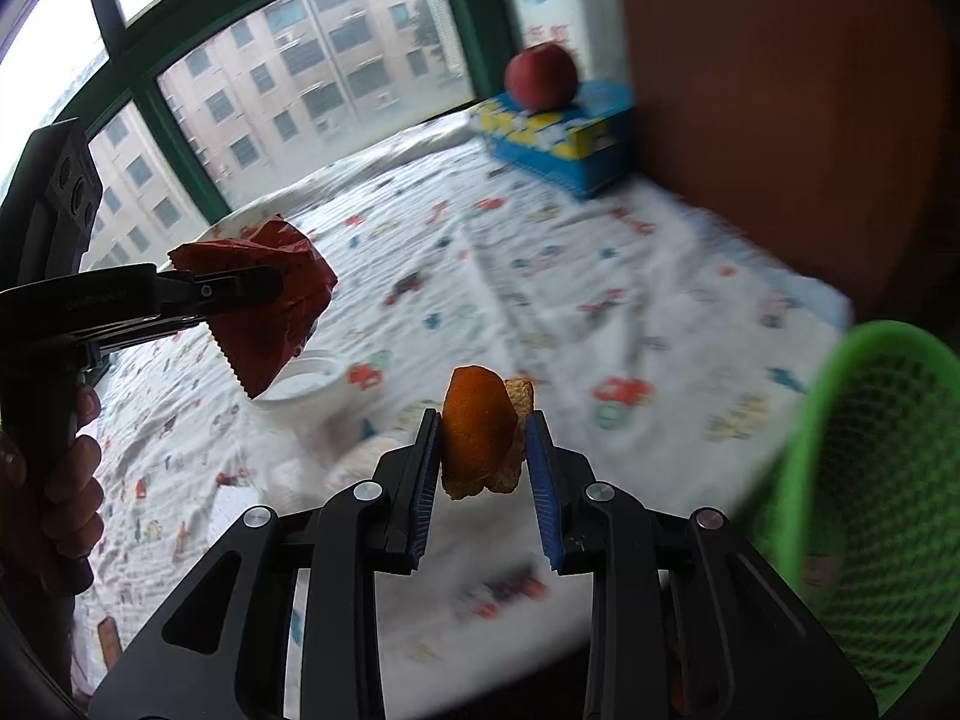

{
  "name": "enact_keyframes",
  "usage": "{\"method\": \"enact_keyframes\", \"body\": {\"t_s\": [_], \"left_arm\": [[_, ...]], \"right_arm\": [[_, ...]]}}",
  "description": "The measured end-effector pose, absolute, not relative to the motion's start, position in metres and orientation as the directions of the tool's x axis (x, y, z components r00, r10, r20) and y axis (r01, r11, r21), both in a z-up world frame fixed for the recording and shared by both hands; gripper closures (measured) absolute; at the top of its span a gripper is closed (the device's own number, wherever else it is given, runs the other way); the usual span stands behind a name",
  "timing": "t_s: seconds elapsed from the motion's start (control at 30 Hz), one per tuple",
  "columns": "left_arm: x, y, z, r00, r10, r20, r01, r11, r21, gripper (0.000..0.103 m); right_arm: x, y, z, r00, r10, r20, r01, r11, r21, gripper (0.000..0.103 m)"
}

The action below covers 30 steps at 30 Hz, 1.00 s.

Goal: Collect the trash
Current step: 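Carry the red bag and orange peel to the green basket and release both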

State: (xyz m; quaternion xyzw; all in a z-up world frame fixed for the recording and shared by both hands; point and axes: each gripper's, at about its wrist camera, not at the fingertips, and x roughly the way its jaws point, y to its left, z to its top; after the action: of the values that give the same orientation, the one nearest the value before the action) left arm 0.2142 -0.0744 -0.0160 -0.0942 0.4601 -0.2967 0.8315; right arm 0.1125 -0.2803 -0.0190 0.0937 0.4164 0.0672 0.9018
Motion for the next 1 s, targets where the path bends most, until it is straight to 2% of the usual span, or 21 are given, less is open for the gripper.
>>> {"method": "enact_keyframes", "body": {"t_s": [0.37,0.73,0.83,0.9,1.0], "left_arm": [[0.172,-0.169,0.002,0.311,-0.657,-0.687,0.547,0.715,-0.436,0.083],[0.147,-0.249,0.008,0.232,-0.68,-0.696,0.632,0.649,-0.423,0.083],[0.144,-0.265,0.007,0.214,-0.676,-0.705,0.643,0.641,-0.42,0.083],[0.142,-0.276,0.006,0.205,-0.673,-0.711,0.651,0.636,-0.414,0.083],[0.14,-0.289,0.003,0.19,-0.67,-0.718,0.662,0.627,-0.41,0.083]], "right_arm": [[0.052,-0.377,-0.004,0.689,0.035,-0.724,0.147,0.971,0.186,0.074],[0.014,-0.451,-0.011,0.675,-0.07,-0.734,0.3,0.935,0.187,0.071],[0.008,-0.463,-0.014,0.672,-0.079,-0.736,0.324,0.925,0.196,0.068],[0.003,-0.47,-0.015,0.675,-0.083,-0.733,0.338,0.918,0.207,0.059],[-0.004,-0.476,-0.014,0.681,-0.094,-0.726,0.352,0.912,0.212,0.057]]}}
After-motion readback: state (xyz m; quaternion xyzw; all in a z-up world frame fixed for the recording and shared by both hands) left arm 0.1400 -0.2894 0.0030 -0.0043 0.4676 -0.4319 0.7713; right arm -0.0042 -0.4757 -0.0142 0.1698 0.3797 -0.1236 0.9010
